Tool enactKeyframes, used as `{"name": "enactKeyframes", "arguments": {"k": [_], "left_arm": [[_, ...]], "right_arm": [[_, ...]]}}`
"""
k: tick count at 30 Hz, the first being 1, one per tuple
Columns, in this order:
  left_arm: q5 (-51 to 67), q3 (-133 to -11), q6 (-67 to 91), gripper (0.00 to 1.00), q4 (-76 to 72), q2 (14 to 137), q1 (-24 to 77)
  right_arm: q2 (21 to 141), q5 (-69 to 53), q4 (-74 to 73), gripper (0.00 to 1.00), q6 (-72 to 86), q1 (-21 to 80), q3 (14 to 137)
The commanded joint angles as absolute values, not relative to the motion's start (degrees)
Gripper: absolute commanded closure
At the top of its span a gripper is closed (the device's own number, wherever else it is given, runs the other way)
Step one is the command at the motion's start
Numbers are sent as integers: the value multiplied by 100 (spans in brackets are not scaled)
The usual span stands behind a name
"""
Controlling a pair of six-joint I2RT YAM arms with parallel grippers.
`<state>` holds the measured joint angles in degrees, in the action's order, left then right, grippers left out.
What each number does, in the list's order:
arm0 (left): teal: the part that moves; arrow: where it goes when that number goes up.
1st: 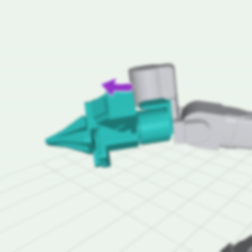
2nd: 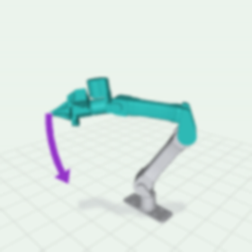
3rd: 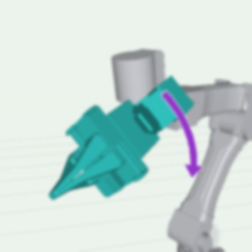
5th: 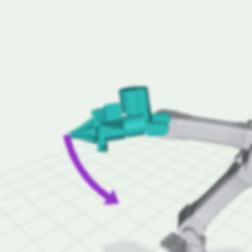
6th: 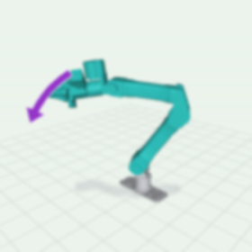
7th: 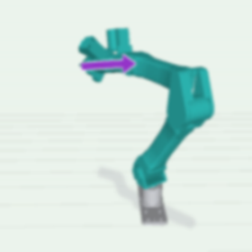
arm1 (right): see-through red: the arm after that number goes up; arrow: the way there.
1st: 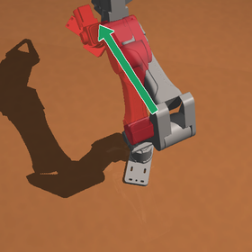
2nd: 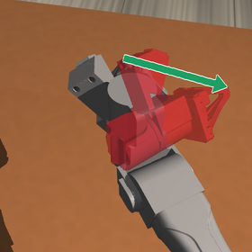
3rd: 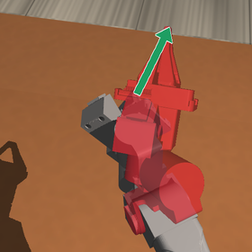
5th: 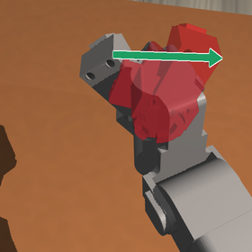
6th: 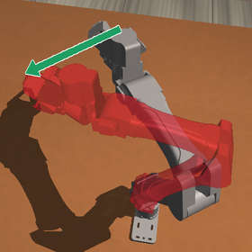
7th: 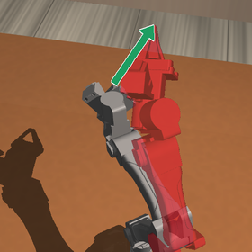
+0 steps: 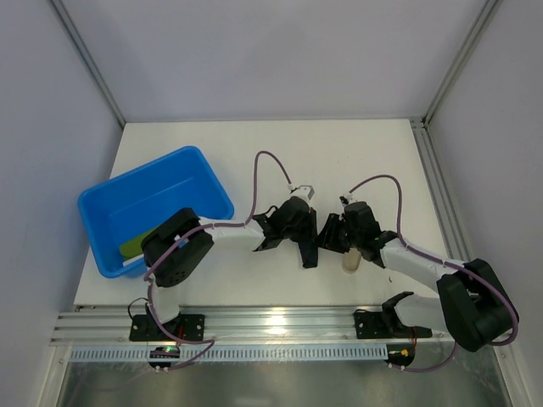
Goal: Place the utensils on the paper napkin and roll it up
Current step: Roll the napkin at the center of the board.
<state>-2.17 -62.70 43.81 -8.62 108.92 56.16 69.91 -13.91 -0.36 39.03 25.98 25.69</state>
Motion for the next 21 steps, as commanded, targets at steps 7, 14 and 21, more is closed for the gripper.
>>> {"name": "enactKeyframes", "arguments": {"k": [7,14,21], "left_arm": [[44,-6310,4272,100,-897,10503,5766],[44,-6372,4175,100,-782,10459,5783],[44,-6398,4157,100,-730,10485,5783]], "right_arm": [[6443,-976,-638,63,3551,2601,3119],[6231,-151,-1538,72,3270,2549,3410],[6635,-54,-1583,82,3164,2382,3700]]}}
